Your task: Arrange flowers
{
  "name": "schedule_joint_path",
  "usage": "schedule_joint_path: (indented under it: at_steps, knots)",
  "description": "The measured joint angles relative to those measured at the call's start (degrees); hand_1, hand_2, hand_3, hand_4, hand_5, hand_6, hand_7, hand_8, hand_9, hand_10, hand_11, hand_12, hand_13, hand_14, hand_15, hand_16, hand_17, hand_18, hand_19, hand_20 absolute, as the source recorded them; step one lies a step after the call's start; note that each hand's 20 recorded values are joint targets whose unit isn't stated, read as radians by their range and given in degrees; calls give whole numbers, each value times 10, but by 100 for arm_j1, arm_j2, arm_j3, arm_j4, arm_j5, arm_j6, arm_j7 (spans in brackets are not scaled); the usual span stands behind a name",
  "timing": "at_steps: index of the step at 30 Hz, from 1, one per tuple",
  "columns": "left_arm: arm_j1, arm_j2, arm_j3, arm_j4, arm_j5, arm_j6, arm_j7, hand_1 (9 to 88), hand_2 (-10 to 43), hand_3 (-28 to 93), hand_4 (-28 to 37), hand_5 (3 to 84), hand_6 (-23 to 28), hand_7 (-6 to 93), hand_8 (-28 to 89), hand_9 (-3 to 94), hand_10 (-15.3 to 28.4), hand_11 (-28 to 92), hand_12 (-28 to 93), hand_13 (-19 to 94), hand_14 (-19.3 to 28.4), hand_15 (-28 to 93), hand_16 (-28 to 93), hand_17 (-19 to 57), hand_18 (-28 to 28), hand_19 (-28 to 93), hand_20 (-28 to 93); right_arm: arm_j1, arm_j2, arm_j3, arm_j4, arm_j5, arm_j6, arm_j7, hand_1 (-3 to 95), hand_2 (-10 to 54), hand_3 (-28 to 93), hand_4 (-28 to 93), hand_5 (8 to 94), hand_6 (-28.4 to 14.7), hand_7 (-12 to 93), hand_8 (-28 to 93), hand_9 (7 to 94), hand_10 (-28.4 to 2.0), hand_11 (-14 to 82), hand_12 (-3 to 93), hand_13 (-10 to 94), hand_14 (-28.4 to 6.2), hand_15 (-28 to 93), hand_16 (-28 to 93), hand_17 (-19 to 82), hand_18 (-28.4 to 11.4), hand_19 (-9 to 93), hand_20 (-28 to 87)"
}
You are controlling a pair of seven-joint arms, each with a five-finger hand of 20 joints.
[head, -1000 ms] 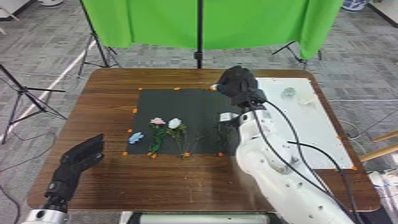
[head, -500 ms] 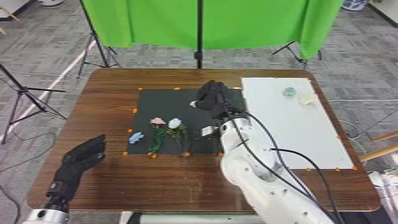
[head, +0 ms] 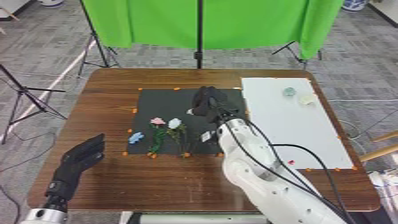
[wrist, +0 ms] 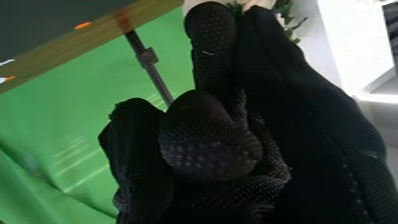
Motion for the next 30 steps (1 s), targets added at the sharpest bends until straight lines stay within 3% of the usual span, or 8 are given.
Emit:
schedule_joint_path:
  at_steps: [11, 20, 24, 30]
  knots:
    - [-1, 22, -26, 0, 0, -46, -35, 341, -95, 600, -181, 381, 36, 94, -49, 346, 106, 133, 149, 302, 148, 78, 40, 67, 103, 17, 173, -47, 22, -69, 61, 51, -233, 21, 570, -95, 585, -159, 797, 2, 252, 84, 914, -89, 84, 430, 907, -15, 614, 372, 629, -150, 932, 619]
    - [0, 22, -26, 0, 0, -52, -31, 340, -95, 598, -182, 377, 35, 85, -46, 345, 105, 123, 150, 299, 148, 77, 41, 65, 104, 16, 173, -48, 20, -120, 79, 157, -358, 9, 496, -95, 602, -165, 792, -5, 221, 91, 867, -101, 169, 339, 910, -18, 600, 376, 626, -152, 932, 614]
    - [0, 22, -26, 0, 0, -52, -31, 340, -95, 599, -180, 375, 34, 82, -44, 345, 104, 121, 154, 298, 147, 77, 41, 65, 103, 16, 172, -47, 20, -119, 80, 180, -431, 0, 439, -95, 656, -186, 778, -2, 210, 82, 843, -113, 217, 246, 911, -20, 588, 379, 624, -152, 932, 609]
    - [0, 18, -26, 0, 0, -52, -31, 341, -95, 598, -179, 375, 33, 79, -42, 345, 104, 118, 157, 297, 148, 76, 41, 64, 103, 16, 172, -48, 26, -108, 75, 204, -599, -22, 398, -95, 694, -193, 765, 0, 201, 56, 832, -113, 214, 232, 909, -23, 580, 376, 623, -155, 932, 607]
